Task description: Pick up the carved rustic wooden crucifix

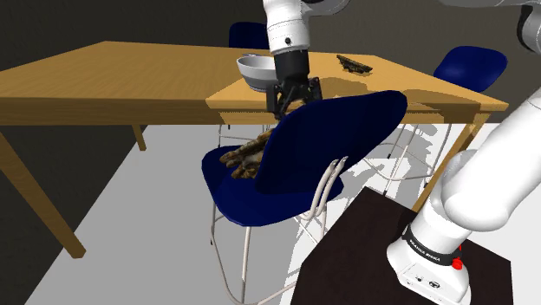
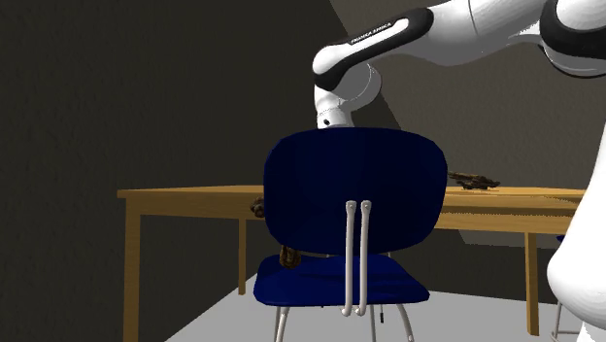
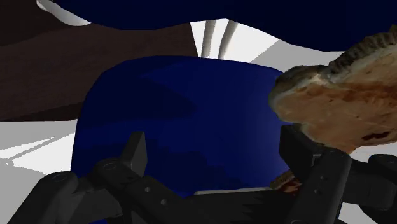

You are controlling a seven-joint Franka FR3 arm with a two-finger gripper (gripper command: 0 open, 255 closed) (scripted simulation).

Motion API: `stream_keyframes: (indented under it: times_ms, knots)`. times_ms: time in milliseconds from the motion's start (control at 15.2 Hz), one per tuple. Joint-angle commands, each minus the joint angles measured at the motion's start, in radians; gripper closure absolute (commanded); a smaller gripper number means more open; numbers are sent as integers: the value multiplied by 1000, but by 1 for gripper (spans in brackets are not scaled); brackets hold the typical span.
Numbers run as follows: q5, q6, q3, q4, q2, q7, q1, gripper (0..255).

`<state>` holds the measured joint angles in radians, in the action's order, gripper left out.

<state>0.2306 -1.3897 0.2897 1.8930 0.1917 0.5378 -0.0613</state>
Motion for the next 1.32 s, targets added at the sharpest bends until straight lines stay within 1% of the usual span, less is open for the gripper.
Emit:
stream_keyframes:
  times_ms: [0, 462, 528, 990, 1122, 1188, 1254]
  knots:
    - [27, 14, 22, -72, -85, 75, -9, 0]
    - [104, 47, 70, -338, -386, 312, -61, 0]
    - [109, 50, 72, -360, -410, 329, -66, 0]
    - [104, -36, 69, -270, -410, 298, -68, 0]
    - [103, -43, 69, -263, -411, 296, -69, 0]
    - [103, -44, 69, -261, -410, 295, -68, 255]
    - [103, -44, 69, -261, -410, 295, -69, 255]
